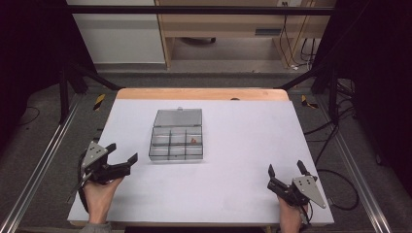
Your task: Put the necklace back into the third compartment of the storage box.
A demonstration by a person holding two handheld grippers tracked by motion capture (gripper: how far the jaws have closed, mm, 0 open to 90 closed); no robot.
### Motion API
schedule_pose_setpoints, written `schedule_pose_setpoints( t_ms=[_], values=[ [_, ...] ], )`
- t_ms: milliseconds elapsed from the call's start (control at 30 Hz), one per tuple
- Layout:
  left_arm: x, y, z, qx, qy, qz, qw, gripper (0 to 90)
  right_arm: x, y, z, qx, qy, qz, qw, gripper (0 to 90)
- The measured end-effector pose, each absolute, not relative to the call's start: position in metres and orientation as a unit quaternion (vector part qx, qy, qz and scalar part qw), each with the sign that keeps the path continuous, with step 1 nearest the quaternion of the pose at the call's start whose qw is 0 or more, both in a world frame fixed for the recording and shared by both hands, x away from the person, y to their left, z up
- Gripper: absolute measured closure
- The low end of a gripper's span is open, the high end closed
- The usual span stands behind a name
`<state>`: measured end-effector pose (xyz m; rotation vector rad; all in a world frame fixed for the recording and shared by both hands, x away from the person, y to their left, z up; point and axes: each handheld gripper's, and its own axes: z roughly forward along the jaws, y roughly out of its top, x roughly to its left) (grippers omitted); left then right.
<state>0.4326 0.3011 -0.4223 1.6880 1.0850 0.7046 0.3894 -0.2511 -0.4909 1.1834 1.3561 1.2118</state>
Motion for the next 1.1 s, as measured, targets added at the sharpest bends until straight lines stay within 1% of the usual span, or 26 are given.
schedule_pose_setpoints(
  t_ms=[300,500,800,1100],
  values=[
    [0.406,0.320,-0.445,0.652,0.457,0.343,0.499,9.6,0.389,-0.251,-0.491,0.482,0.552,0.494,0.468,5.5],
    [0.399,0.329,-0.454,0.635,0.457,0.353,0.513,9.5,0.389,-0.251,-0.491,0.482,0.552,0.494,0.468,5.4],
    [0.391,0.333,-0.462,0.611,0.448,0.385,0.527,9.5,0.389,-0.251,-0.491,0.481,0.552,0.495,0.467,5.4],
    [0.389,0.337,-0.468,0.603,0.447,0.395,0.530,9.5,0.389,-0.251,-0.491,0.482,0.552,0.494,0.468,5.5]
  ],
)
